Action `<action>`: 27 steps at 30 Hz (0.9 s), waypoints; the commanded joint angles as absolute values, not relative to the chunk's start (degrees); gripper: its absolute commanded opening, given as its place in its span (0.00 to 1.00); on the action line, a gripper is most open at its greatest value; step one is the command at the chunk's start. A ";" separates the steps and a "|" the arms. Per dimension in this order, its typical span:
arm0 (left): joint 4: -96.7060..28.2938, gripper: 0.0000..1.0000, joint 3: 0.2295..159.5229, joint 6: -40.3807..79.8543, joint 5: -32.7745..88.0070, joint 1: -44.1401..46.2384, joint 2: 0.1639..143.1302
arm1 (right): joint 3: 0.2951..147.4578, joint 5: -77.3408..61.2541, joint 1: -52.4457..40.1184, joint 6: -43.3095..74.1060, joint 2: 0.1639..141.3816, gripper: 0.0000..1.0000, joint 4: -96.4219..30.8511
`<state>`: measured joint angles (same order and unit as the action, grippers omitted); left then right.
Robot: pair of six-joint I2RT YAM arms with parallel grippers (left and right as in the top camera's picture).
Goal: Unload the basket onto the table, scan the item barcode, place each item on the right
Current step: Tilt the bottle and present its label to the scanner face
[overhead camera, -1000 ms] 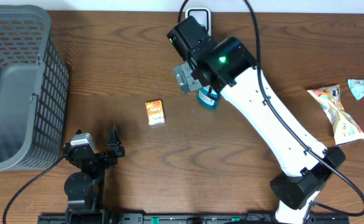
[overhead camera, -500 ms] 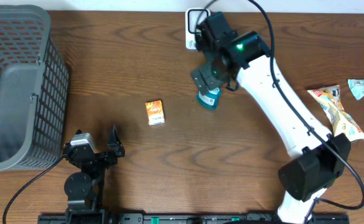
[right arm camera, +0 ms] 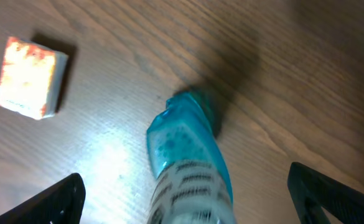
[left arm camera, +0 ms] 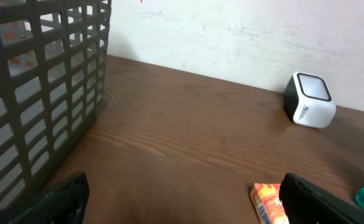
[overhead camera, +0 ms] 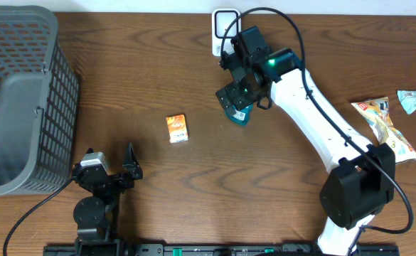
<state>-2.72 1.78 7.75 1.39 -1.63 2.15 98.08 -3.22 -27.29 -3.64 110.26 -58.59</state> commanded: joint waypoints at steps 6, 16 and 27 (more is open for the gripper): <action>-3.95 0.98 0.23 8.25 1.06 -1.76 2.11 | 95.48 -3.36 -27.46 -4.84 113.99 0.99 -54.72; -3.95 0.98 0.23 8.25 1.06 -1.76 2.11 | 95.39 -2.70 -27.64 -4.80 117.30 0.56 -53.32; -3.95 0.98 0.23 8.25 1.06 -1.76 2.11 | 95.09 -4.36 -27.66 -4.78 116.95 0.03 -55.99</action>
<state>-2.72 1.78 7.75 1.39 -1.63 2.15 96.29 -2.70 -27.29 -5.04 114.96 -54.08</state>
